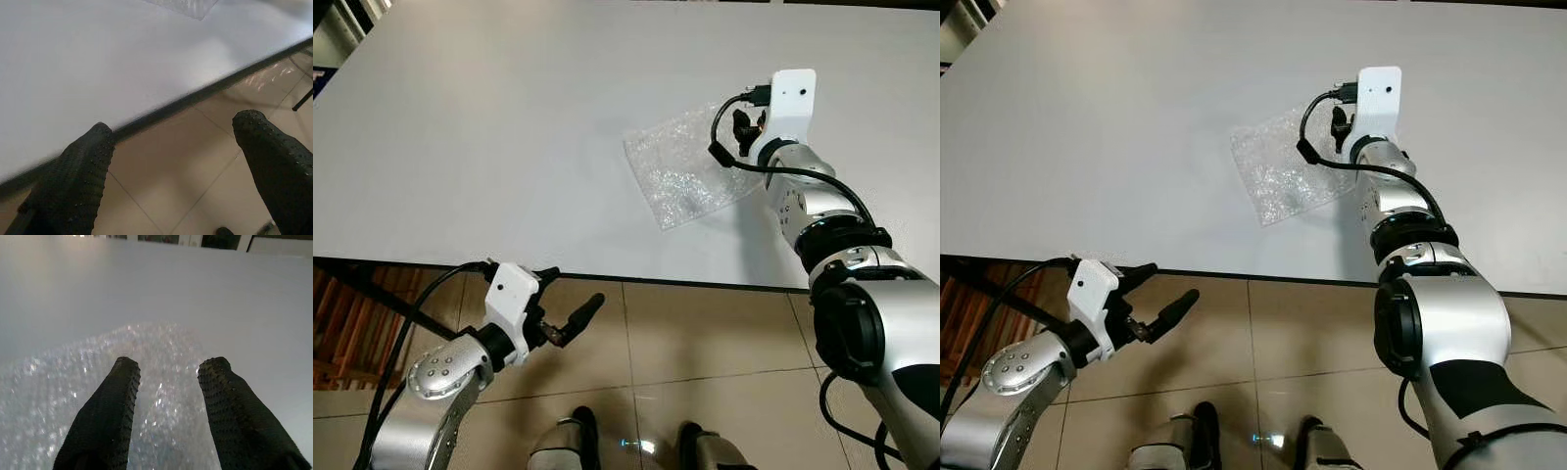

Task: Picking trash to rubbish bin

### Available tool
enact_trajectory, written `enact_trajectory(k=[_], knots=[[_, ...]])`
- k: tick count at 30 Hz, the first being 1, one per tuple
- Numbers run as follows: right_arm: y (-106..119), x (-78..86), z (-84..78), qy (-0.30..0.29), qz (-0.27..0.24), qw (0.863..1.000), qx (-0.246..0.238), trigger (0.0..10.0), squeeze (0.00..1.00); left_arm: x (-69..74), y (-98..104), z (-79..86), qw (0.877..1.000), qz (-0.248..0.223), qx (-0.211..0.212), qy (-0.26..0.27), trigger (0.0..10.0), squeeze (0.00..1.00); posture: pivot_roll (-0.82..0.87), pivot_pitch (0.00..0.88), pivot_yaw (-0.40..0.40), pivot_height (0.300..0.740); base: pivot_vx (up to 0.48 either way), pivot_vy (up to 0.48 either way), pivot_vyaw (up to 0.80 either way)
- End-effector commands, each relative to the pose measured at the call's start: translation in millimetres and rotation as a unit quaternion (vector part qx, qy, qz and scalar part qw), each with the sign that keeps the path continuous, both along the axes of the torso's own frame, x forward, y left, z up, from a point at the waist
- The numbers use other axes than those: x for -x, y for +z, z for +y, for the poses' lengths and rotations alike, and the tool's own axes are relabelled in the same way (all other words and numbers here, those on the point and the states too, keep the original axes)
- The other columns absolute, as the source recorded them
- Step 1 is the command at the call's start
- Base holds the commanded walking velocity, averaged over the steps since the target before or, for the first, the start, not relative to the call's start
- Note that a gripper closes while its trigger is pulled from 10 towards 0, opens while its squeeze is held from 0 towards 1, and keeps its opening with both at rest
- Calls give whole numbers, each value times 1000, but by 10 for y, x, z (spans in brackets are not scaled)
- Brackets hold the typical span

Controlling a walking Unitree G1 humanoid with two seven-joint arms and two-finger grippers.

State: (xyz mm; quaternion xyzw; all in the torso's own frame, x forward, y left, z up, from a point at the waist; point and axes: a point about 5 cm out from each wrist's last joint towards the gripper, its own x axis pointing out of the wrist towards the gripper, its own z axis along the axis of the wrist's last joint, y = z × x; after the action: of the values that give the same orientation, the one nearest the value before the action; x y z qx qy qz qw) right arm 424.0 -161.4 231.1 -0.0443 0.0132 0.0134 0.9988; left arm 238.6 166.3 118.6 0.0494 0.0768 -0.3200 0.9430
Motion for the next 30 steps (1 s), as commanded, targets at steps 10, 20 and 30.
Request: enact_trajectory(k=[10,20,30], knots=[[-201,28,3,10,49,998,33,10000,1000,160,-67,111,999,32,-17,20,10000,0,179,319,25,740,0,0,0],[-236,35,27,15,53,998,43,10000,1000,198,103,130,1000,15,-8,21,10000,0,203,324,22,740,0,0,0],[-237,40,-2,8,36,992,120,10000,1000,261,99,185,999,21,-17,32,10000,0,238,341,21,740,0,0,0]])
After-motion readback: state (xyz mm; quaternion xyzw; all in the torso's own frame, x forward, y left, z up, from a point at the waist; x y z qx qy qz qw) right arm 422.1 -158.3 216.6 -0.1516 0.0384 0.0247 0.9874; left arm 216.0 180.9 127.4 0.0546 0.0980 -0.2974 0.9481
